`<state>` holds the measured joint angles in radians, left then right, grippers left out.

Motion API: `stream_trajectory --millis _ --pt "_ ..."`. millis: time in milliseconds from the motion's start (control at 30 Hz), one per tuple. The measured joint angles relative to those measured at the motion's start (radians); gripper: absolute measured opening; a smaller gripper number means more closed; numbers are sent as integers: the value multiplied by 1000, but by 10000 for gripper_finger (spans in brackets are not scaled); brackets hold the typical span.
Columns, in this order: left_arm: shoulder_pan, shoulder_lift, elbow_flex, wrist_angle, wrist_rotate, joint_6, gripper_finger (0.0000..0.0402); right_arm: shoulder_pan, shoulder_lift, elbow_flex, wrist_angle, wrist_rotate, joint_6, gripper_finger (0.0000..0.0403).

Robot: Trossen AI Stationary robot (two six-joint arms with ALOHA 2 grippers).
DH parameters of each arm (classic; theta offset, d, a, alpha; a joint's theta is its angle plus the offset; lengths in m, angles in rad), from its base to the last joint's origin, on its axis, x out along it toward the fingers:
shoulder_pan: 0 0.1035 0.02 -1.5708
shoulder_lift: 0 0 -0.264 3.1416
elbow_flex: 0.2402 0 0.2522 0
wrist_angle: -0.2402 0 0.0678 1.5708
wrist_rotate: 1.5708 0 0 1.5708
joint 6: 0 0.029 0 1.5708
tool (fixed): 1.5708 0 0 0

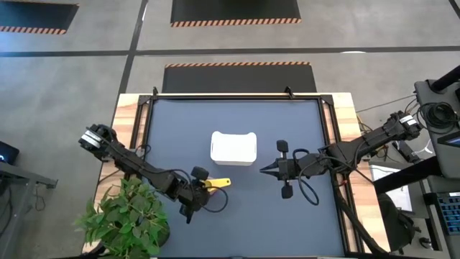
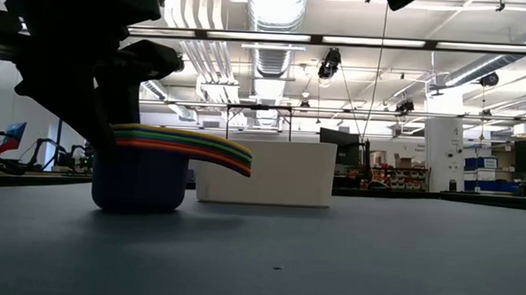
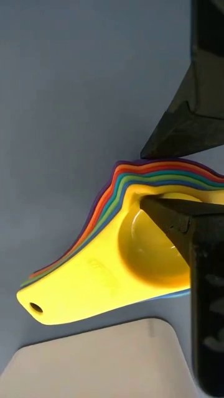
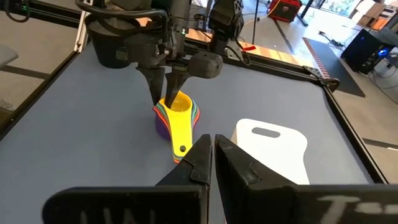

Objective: Nest measuring cups in basket
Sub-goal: Put the stacked measuring cups into the white bin

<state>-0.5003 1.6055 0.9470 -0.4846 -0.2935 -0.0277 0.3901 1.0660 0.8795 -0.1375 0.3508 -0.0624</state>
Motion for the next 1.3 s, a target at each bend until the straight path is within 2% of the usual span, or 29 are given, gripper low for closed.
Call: stream_trajectory --millis 1300 --pt "-3 -3 35 -34 -34 22 75 0 0 0 -7 0 0 9"
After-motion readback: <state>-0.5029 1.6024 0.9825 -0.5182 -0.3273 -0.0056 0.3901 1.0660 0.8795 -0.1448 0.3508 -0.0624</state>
